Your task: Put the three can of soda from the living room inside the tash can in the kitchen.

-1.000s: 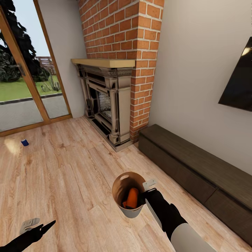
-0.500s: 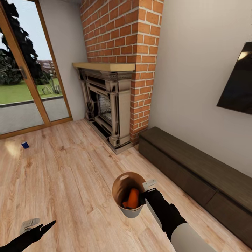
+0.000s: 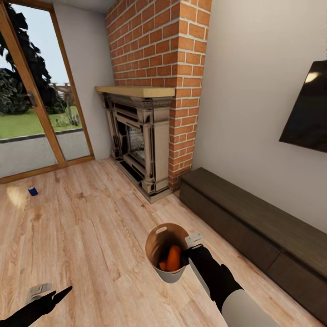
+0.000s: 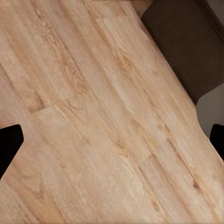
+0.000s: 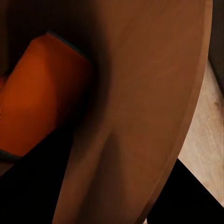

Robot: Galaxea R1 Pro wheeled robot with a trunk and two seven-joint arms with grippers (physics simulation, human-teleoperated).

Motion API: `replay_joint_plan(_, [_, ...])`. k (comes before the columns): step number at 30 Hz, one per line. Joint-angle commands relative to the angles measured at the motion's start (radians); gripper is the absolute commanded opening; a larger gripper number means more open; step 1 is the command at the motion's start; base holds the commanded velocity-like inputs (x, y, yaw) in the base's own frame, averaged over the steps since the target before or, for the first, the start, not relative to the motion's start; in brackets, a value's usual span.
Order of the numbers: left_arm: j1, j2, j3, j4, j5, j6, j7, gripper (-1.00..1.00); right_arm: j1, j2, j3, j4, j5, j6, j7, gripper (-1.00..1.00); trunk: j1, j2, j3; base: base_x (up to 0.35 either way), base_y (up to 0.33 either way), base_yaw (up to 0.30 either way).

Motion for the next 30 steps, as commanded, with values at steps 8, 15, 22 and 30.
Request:
replay_joint_plan(8, [0.0,0.0,0.0,0.0,0.0,0.0,-0.001,1.0,0.0,0.0,0.0,-0.001,-0.001,-0.001,0.002,-1.0,0.0,0.0,0.013,0.0,0.0,0.0])
replay_joint_plan(15, [0.0,-0.001,0.0,0.0,0.0,0.0,-0.001,1.0,0.0,0.0,0.0,-0.001,-0.001,-0.001,0.002,-1.0,0.0,0.0,0.025,0.0,0.0,0.0])
replay_joint_plan(22, [0.0,-0.001,0.0,0.0,0.0,0.0,-0.001,1.0,0.0,0.0,0.0,-0.001,-0.001,-0.001,0.002,-1.0,0.0,0.0,0.036,0.0,0.0,0.0])
replay_joint_plan(30, [0.0,-0.001,0.0,0.0,0.0,0.0,-0.001,1.0,0.0,0.0,0.0,-0.001,-0.002,-0.001,0.002,-1.0,0.0,0.0,0.048,0.026,0.025,0.0])
